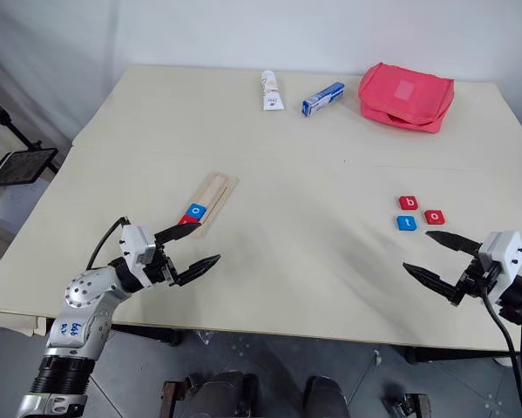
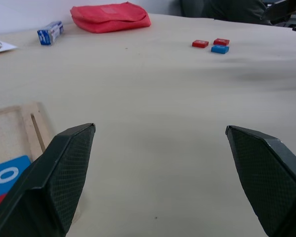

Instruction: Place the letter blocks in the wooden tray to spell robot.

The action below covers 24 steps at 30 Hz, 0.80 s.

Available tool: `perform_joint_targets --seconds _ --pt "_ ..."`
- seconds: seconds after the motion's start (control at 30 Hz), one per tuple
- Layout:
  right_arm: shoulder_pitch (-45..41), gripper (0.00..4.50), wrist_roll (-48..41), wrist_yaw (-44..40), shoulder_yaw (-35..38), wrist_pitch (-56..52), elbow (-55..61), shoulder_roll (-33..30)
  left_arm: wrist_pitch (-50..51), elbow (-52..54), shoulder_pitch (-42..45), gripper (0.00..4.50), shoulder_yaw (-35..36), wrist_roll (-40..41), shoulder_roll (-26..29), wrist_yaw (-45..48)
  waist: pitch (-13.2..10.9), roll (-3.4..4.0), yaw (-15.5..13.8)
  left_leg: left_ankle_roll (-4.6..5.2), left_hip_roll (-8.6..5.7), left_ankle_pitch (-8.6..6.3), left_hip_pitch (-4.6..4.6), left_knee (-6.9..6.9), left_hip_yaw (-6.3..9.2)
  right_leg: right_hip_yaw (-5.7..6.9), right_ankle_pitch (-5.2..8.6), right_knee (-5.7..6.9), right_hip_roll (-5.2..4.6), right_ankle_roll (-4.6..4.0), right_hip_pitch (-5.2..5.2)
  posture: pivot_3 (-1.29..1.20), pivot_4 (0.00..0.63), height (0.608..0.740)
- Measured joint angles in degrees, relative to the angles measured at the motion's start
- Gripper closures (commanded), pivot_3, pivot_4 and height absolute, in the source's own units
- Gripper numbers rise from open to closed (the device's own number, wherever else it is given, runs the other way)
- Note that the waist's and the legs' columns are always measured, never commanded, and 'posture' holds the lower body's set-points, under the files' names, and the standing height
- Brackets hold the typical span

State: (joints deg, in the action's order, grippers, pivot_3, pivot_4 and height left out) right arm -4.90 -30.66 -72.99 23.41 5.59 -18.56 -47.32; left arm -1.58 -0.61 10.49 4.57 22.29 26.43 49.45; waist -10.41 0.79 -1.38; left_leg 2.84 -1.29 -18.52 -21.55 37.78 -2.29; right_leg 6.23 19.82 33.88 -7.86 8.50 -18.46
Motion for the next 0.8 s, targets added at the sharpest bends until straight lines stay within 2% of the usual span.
perform_joint_targets --seconds 0.37,0.57,0.8 --pt "-3.4 0.04 0.0 0.6 -1.1 -1.2 0.4 1.3 2.8 4.4 -2.7 0.0 0.2 -0.3 0.8 -3.2 0.0 0.0 0.0 0.0 0.01 0.0 0.0 0.03 0.0 -0.02 0.0 0.02 0.0 0.0 0.0 0.0 0.15 0.74" --pt "-7.6 0.04 0.4 0.0 -3.4 -1.9 0.1 1.3 5.8 10.0 -9.1 0.0 5.6 0.3 4.1 -5.2 0.0 0.01 0.3 -0.04 0.09 -0.02 0.0 0.06 0.0 -0.06 0.0 0.01 0.05 0.0 -0.01 0.0 0.15 0.74" --pt "-14.0 0.04 2.2 -1.5 -6.5 -1.8 -3.6 1.7 6.8 13.2 -11.5 0.0 8.9 2.2 4.8 -5.7 0.0 0.01 -0.1 0.0 0.07 -0.06 -0.04 0.2 0.06 -0.08 0.0 0.01 0.03 0.0 0.05 0.0 0.15 0.74"
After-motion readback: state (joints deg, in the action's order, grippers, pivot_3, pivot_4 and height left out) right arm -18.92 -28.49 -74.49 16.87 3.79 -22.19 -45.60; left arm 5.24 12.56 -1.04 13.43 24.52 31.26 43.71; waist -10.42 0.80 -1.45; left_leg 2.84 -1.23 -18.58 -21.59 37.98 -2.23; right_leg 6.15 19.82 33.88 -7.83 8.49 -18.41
